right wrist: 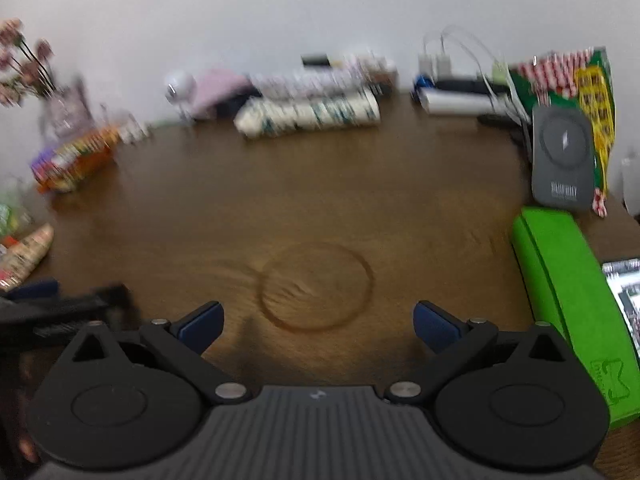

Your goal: Fold clothes

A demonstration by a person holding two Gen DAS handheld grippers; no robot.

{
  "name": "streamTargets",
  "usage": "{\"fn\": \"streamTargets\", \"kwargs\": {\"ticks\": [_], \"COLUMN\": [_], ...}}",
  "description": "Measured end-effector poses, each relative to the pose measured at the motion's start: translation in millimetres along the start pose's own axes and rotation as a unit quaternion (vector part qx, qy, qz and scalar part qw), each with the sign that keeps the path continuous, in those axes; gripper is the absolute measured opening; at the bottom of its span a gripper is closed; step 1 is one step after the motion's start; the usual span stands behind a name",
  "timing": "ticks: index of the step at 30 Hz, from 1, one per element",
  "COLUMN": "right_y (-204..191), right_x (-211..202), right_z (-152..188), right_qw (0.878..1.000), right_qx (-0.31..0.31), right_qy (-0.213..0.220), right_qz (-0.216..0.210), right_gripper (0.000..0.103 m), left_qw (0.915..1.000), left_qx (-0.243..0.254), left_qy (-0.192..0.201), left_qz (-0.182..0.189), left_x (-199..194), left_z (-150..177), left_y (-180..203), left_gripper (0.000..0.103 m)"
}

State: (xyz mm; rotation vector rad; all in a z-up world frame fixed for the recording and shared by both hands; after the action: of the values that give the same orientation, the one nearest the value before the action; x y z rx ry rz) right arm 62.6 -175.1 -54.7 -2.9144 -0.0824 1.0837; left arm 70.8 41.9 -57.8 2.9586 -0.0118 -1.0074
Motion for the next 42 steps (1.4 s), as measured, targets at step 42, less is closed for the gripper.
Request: {"fn": "streamTargets", "kwargs": {"ticks": [42], "right_y": [3], "right_x": [35], "right_z": [-14], "right_qw": [0.998], "right_qx": [-0.017], "right_qy": [0.006], "right_qz": [0.06], "right_gripper": [0.102], "left_qw": [0.9984], "left_qx": [0.012], "left_qy": [-0.018], "left_qz": [0.052], "left_x": [29], "left_z": [-11], "left_y": [38], "left_gripper": [0.103]}}
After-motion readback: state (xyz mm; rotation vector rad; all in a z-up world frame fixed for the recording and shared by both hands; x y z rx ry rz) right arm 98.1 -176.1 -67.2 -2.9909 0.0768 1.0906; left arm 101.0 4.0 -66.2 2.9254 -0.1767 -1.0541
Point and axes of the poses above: each gripper's, at about its wrist camera, not at the fingertips, and x roughly the way its jaws point, y to its right, z to its underside, the point moved 10 cm from there along x, roughly the way its jaws point, and after that the axes turned 7 degrees about z, right-handed, at the moved point
